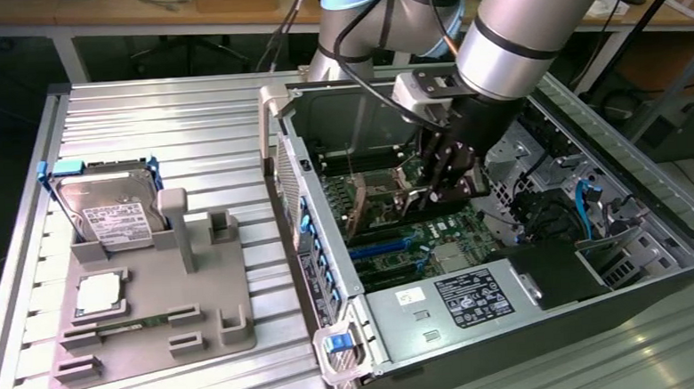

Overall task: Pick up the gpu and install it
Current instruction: 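Insert the gpu into the slot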

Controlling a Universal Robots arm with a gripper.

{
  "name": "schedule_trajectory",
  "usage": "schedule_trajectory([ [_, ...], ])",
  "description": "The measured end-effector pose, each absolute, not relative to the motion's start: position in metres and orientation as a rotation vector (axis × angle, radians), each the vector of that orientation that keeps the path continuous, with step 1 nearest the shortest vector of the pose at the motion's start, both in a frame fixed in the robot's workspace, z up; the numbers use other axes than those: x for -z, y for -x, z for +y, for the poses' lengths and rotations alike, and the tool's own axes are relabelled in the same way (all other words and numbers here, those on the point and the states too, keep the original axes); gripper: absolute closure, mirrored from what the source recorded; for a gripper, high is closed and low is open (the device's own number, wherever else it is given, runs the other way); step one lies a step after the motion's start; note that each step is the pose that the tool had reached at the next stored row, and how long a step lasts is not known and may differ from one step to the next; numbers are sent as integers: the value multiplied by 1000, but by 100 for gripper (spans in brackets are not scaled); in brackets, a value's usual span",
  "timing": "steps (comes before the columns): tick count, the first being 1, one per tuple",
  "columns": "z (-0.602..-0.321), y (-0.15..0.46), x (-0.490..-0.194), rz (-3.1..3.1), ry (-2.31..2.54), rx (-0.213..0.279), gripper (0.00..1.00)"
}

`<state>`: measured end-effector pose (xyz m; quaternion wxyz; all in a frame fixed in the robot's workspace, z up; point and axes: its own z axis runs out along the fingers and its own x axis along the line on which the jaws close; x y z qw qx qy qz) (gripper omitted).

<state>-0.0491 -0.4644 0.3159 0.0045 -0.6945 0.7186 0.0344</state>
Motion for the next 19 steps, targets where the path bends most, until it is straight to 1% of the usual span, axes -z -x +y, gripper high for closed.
schedule_trajectory([
  [8,-470,74,-296,2251,2176,-108,73],
  [19,-470,84,-276,2251,2176,-107,73],
])
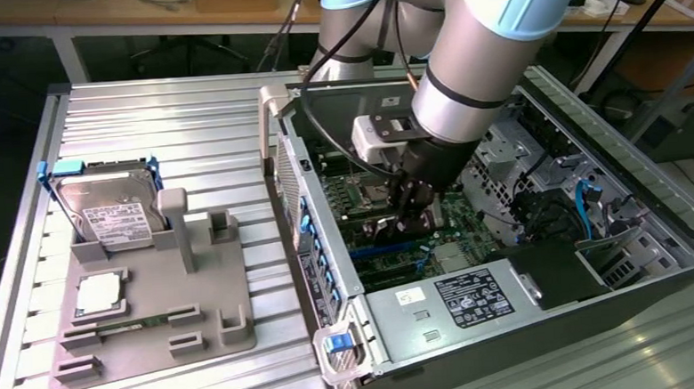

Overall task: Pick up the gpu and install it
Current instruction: 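Insert the gpu into the slot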

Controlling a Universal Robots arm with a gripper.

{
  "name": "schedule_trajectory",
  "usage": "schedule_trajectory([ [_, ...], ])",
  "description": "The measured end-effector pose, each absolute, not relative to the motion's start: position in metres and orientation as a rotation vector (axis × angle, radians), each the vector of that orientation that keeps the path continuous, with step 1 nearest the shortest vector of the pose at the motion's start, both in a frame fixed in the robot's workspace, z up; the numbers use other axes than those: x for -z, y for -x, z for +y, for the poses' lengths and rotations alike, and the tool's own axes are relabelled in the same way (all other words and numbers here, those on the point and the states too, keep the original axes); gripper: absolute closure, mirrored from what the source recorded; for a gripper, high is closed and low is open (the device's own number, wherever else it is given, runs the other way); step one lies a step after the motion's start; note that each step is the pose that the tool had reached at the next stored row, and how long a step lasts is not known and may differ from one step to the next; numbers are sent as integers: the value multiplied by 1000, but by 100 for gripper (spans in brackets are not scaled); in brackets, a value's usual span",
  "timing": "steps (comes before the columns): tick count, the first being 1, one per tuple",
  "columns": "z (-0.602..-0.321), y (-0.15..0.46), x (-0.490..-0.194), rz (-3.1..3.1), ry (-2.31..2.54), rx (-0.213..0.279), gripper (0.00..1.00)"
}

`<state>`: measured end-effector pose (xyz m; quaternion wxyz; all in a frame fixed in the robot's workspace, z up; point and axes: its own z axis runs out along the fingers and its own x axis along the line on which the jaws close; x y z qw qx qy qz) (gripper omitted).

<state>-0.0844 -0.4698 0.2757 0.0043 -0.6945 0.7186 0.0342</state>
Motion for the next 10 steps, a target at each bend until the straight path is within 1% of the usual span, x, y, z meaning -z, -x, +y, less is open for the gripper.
schedule_trajectory([
  [10,-470,84,-270,2251,2176,-113,73],
])
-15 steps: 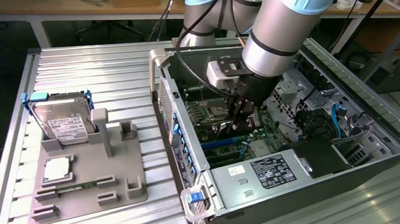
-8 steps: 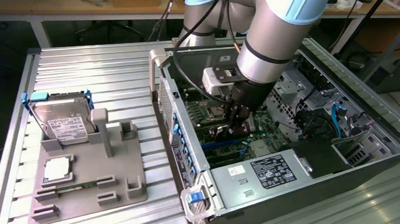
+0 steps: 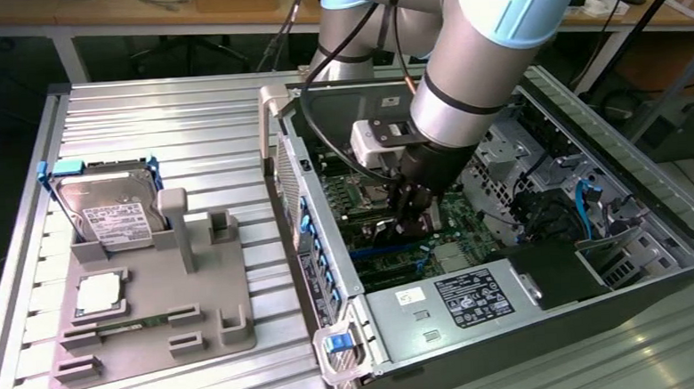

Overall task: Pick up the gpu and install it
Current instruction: 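Insert the gpu into the slot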

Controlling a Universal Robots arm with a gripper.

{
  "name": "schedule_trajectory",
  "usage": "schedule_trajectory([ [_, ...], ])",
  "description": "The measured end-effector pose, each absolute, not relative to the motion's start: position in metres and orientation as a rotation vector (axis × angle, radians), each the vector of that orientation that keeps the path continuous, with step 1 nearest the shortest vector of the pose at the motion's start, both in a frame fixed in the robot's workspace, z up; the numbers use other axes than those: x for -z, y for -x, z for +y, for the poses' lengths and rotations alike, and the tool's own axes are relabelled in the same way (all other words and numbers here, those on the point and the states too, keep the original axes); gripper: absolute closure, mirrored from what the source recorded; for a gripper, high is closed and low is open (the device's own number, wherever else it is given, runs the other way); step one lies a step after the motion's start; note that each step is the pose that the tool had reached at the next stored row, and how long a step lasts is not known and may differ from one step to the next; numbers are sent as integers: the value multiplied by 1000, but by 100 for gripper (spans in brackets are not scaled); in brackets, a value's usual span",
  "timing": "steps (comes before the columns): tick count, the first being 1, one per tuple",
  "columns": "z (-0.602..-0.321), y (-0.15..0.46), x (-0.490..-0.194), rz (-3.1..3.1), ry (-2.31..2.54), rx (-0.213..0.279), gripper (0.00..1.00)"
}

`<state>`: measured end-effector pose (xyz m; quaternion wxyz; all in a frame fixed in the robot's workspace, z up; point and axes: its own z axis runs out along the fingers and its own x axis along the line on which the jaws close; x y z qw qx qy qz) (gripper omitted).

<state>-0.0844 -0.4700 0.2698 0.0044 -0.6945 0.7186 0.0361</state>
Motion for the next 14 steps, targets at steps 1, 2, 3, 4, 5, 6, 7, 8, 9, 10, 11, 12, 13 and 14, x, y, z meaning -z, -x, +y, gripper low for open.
schedule_trajectory([
  [1,-470,84,-269,2252,2176,-115,73],
  [2,-470,84,-269,2253,2178,-119,73],
  [3,-470,84,-268,2258,2182,-129,73],
  [4,-470,84,-268,2264,2187,-142,73],
  [5,-470,84,-267,2268,2190,-150,73],
  [6,-470,84,-267,2268,2190,-151,73],
  [7,-470,84,-266,2268,2190,-151,73],
  [8,-470,84,-266,2268,2190,-151,73],
  [9,-470,84,-265,2268,2190,-151,73],
  [10,-470,84,-264,2268,2190,-151,73],
  [11,-470,84,-263,2268,2190,-151,73],
  [12,-470,84,-263,2268,2190,-151,73],
  [13,-470,84,-262,2268,2190,-152,73],
  [14,-470,84,-262,2268,2190,-152,73],
])
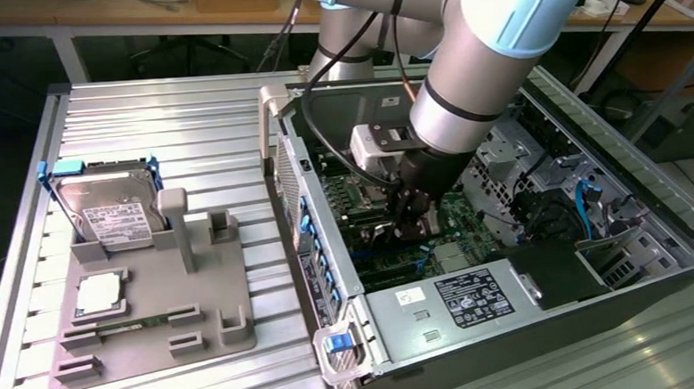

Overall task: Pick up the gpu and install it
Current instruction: 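Insert the gpu into the slot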

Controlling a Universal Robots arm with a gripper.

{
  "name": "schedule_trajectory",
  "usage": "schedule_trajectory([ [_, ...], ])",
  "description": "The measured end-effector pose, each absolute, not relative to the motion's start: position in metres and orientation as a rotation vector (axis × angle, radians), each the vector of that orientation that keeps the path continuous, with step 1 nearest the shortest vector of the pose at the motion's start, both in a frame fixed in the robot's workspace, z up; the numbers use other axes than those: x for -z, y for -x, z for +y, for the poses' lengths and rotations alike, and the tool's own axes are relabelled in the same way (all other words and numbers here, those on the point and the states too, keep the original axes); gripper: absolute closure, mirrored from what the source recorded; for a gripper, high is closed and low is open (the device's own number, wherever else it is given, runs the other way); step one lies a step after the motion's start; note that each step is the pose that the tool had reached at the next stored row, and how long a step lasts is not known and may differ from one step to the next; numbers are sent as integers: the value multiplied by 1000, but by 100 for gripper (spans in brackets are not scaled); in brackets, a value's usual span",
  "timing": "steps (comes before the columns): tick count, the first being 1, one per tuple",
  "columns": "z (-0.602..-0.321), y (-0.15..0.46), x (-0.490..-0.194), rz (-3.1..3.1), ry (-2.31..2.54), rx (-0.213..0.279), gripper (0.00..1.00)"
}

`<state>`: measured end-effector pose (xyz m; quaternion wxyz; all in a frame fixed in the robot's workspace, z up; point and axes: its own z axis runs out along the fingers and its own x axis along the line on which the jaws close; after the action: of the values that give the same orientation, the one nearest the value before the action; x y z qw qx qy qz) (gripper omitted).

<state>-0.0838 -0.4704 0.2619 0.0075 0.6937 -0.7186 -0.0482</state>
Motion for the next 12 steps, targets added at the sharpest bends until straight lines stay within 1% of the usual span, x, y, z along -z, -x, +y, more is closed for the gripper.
schedule_trajectory([
  [12,-470,84,-256,-2249,-2172,158,73],
])
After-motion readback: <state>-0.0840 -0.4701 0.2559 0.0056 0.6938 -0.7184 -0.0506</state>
